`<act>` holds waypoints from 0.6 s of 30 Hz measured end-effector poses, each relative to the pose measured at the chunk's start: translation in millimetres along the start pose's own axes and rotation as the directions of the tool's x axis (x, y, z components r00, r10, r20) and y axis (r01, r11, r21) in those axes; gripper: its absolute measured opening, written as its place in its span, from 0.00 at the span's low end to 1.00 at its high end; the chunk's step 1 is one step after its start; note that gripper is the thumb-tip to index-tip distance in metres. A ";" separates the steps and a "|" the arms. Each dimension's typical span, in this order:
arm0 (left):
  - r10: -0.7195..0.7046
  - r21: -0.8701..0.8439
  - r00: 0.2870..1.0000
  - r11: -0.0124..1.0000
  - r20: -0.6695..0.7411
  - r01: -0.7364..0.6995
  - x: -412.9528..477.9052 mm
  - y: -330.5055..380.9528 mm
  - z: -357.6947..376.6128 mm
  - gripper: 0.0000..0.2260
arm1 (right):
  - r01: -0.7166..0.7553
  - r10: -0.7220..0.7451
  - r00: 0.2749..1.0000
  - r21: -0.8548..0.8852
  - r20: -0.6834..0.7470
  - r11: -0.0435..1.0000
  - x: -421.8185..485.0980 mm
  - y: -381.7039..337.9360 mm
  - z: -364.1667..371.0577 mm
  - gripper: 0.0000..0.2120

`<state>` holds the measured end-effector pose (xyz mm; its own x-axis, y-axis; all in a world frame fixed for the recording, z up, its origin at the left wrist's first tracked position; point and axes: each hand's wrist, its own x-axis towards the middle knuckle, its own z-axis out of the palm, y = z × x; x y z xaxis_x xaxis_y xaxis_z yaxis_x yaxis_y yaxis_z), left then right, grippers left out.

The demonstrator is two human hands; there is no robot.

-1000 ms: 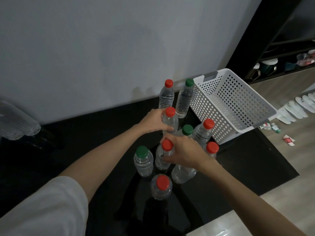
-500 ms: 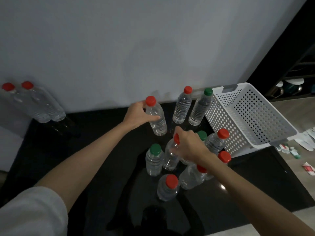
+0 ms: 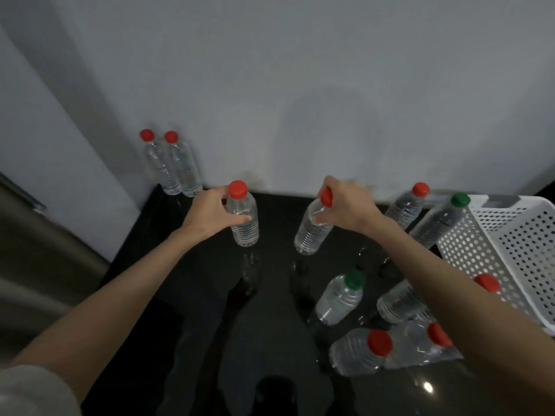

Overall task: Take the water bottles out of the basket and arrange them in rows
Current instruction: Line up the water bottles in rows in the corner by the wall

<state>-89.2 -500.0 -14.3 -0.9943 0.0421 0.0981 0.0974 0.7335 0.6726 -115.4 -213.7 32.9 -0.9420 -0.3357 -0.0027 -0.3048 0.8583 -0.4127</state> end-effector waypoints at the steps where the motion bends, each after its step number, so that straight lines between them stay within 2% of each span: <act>1: -0.015 0.003 1.000 1.000 -0.007 0.015 -4.2 -10.9 -6.4 0.20 | 0.005 -0.006 1.000 0.024 0.015 1.000 8.4 -10.8 6.6 0.17; 12: -0.161 0.007 0.987 0.987 0.017 0.161 -24.6 -106.1 -52.0 0.20 | 0.016 -0.055 0.959 0.142 0.277 0.990 55.0 -105.9 97.9 0.18; 18: -0.143 0.001 0.988 0.990 0.065 0.143 -23.9 -132.0 -51.7 0.22 | 0.081 -0.106 0.953 0.096 0.285 0.992 58.8 -127.1 118.1 0.19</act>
<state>-76.0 -632.8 -67.5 -0.9987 -0.0192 -0.0473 -0.0462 0.7329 0.6788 -115.4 -388.4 -22.4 -0.8250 -0.5211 -0.2187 -0.3654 0.7871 -0.4969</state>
